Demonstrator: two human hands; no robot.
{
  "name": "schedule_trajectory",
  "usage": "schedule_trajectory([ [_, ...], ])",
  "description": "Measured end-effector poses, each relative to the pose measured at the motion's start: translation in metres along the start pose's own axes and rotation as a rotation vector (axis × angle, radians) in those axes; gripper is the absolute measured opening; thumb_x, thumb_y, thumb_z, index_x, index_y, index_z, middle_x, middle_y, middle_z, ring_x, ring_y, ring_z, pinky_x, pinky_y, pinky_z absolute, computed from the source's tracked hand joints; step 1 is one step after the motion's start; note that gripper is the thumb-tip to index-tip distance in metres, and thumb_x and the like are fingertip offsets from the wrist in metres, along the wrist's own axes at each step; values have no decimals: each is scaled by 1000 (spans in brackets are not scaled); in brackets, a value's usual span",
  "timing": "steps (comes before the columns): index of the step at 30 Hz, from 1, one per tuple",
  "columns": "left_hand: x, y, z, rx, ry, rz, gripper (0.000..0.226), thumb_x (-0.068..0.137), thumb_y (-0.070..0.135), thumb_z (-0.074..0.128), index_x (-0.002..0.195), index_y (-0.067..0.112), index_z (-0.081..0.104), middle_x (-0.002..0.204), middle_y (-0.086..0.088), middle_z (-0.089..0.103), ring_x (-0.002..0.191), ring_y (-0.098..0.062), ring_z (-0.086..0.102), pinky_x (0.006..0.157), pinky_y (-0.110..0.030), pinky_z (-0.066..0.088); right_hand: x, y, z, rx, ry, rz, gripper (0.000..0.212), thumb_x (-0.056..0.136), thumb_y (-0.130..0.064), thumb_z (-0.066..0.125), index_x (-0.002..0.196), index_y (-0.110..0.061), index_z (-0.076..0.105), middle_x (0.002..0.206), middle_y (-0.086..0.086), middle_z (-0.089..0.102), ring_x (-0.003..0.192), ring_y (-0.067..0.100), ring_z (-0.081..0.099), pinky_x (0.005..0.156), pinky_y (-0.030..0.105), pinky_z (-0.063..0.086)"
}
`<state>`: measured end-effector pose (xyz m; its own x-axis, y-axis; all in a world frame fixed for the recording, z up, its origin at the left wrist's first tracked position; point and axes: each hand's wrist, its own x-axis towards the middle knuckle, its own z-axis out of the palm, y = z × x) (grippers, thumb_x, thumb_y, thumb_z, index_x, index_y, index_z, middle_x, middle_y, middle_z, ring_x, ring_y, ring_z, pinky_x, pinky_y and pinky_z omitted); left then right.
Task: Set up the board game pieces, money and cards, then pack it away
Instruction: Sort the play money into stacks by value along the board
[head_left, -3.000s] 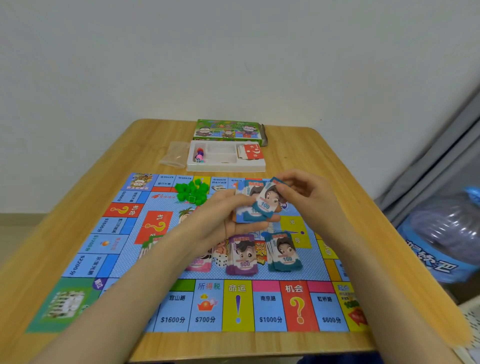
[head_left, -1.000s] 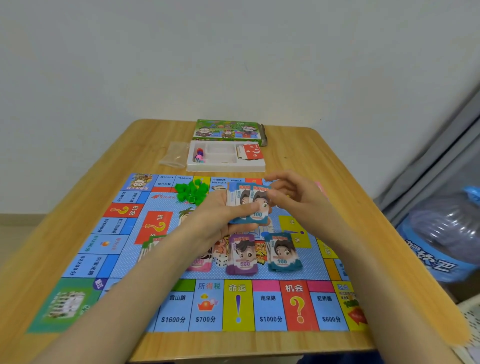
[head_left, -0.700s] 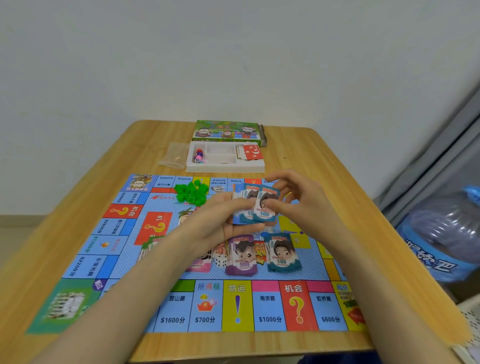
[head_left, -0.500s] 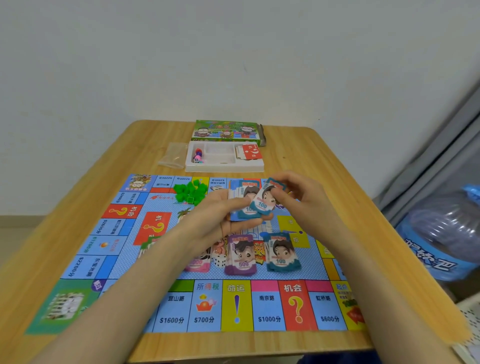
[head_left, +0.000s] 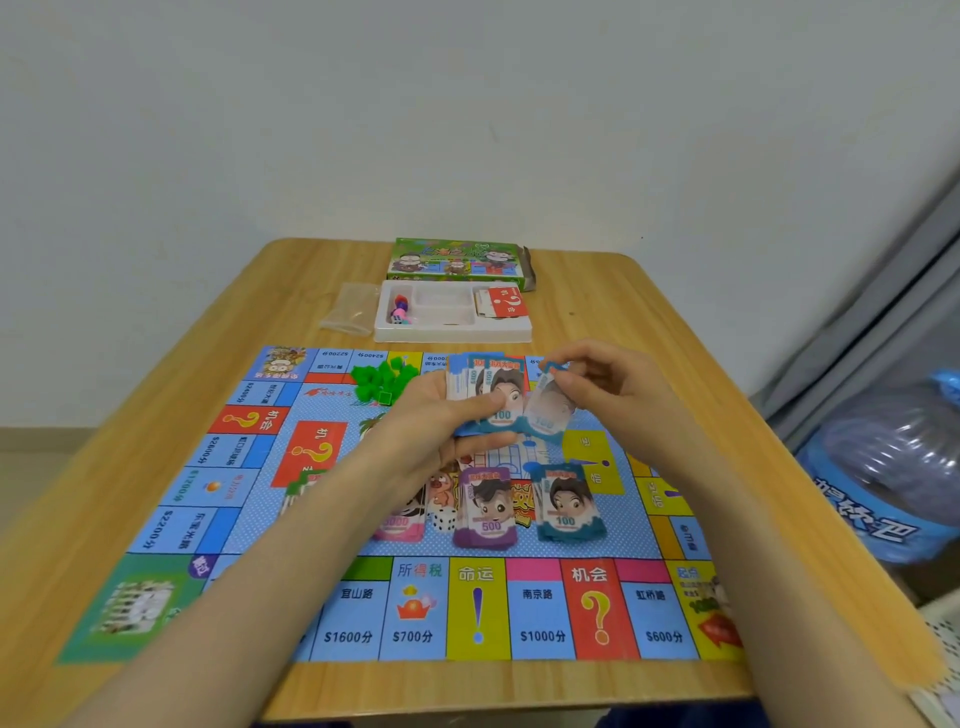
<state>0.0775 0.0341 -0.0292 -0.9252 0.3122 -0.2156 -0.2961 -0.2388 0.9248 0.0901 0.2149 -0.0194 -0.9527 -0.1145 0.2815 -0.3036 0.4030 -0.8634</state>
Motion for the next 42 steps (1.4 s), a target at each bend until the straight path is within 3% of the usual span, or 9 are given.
schedule_trajectory([
  [2,0,-1,0,9,11,6,30,86,1,61,115,-7,55,89,-10,72,70,-17,72,52,-19,55,-1,-1,-5,-26,-75,19,22,92,-7,55,85,-26,63,69,-2,63,79,23,63,71,38,51],
  [6,1,-1,-1,35,10,12,18,90,0,56,108,-3,57,93,-12,73,75,-23,73,53,-19,55,-2,-1,-13,-100,-233,100,20,91,-8,57,81,-25,64,83,11,68,75,6,63,66,19,51],
  [10,1,-1,-1,51,-3,23,13,91,0,57,103,1,61,86,-8,75,76,-22,73,54,-19,55,-3,2,-12,-253,-464,195,14,90,-10,59,84,-22,65,81,1,69,69,-5,61,60,13,48],
  [17,-1,1,0,44,-4,18,14,89,-1,58,103,-1,59,82,-8,74,73,-22,73,52,-18,55,-2,8,-8,-376,-522,214,2,85,-17,68,86,-18,67,82,3,67,60,-6,53,55,11,42],
  [24,-2,1,-1,45,-10,9,7,88,0,60,94,1,59,79,-7,75,75,-23,73,54,-19,56,-3,11,-6,-409,-496,198,15,77,-16,76,83,-20,63,68,-10,53,59,1,47,54,17,39],
  [28,-1,1,-1,51,7,9,22,87,1,61,108,-4,56,91,-11,73,77,-24,73,53,-19,55,-2,12,-5,-390,-349,102,11,82,-21,71,88,-24,62,75,-10,55,67,4,48,60,16,40],
  [32,-2,0,0,48,-13,-1,24,85,1,63,108,-2,56,80,-4,74,74,-22,73,52,-18,54,0,3,-1,-123,-123,25,9,92,-14,57,89,-21,61,83,0,64,70,1,55,65,11,44],
  [35,-3,0,2,78,-57,-19,14,88,1,60,102,4,61,78,-1,75,71,-18,73,53,-17,54,-1,-3,6,68,-71,6,9,93,-10,54,94,-18,59,80,3,66,70,2,59,64,12,46],
  [42,-6,3,5,-23,-153,-72,8,92,3,54,95,2,61,83,-9,74,76,-20,73,61,-23,59,1,6,17,-43,31,-38,27,83,-4,67,85,-29,57,69,-6,56,64,7,56,61,20,45],
])
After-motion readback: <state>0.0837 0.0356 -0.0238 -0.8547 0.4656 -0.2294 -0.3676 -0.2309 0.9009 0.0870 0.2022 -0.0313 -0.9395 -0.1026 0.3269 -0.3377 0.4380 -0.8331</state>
